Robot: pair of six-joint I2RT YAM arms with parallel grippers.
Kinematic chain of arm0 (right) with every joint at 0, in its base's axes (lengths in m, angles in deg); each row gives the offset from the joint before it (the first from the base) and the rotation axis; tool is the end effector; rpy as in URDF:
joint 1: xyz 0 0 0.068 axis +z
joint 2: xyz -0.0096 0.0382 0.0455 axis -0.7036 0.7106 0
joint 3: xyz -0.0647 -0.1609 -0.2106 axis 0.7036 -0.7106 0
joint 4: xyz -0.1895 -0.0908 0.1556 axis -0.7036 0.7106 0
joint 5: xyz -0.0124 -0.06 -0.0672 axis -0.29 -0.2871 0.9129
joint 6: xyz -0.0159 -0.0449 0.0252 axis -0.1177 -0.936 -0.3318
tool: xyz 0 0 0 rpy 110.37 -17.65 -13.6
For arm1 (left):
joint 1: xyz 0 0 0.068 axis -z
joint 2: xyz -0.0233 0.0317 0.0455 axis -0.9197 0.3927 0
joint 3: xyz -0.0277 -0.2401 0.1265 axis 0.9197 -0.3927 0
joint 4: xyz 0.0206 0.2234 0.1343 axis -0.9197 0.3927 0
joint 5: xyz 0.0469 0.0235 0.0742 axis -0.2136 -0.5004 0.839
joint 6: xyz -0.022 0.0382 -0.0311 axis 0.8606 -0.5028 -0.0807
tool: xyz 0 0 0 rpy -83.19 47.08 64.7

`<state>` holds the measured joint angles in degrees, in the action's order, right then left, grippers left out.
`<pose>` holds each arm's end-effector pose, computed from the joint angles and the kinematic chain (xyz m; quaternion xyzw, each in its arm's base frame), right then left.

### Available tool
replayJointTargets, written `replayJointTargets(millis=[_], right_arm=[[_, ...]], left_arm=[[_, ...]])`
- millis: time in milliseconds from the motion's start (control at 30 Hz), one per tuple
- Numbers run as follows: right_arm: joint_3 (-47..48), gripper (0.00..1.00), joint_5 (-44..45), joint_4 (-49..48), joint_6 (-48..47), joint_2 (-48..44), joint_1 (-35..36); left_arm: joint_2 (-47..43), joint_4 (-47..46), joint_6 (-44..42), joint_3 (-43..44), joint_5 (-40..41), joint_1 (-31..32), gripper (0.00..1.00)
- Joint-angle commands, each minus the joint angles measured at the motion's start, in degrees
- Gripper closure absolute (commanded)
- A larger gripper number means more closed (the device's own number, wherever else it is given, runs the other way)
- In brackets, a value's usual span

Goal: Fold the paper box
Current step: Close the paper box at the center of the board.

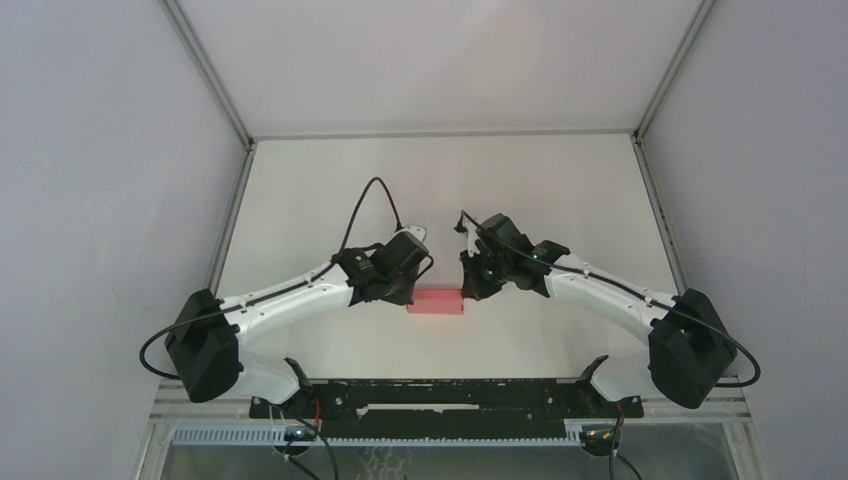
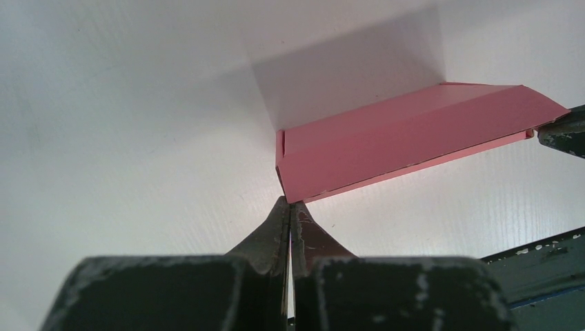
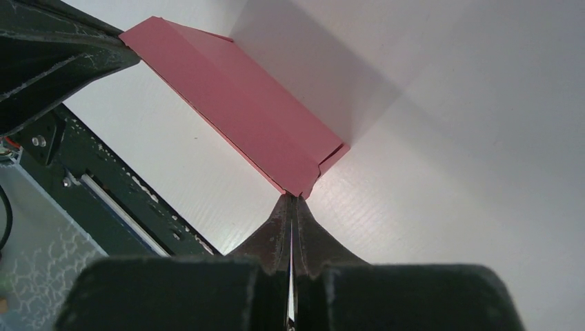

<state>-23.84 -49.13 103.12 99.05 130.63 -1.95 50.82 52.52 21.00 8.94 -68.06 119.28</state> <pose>0.1960 0.1926 0.2293 -0.2762 0.9025 0.2447 0.2222 0.1726 -0.2107 0.2350 0.1501 0.9511 -0.0786 0.2581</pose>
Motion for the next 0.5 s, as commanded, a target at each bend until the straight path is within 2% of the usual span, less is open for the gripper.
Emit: replayJointTargets(millis=[0,467], right_arm=[[2.66,1.0,-6.36,-4.25,2.65,0.85,-0.49],[2.66,1.0,-11.97,-4.14,3.98,1.32,-4.19]], left_arm=[[1.18,-3.55,0.25,2.99,-3.54,1.17,0.98],[1.41,-4.0,0.24,2.57,-3.69,1.18,0.98]])
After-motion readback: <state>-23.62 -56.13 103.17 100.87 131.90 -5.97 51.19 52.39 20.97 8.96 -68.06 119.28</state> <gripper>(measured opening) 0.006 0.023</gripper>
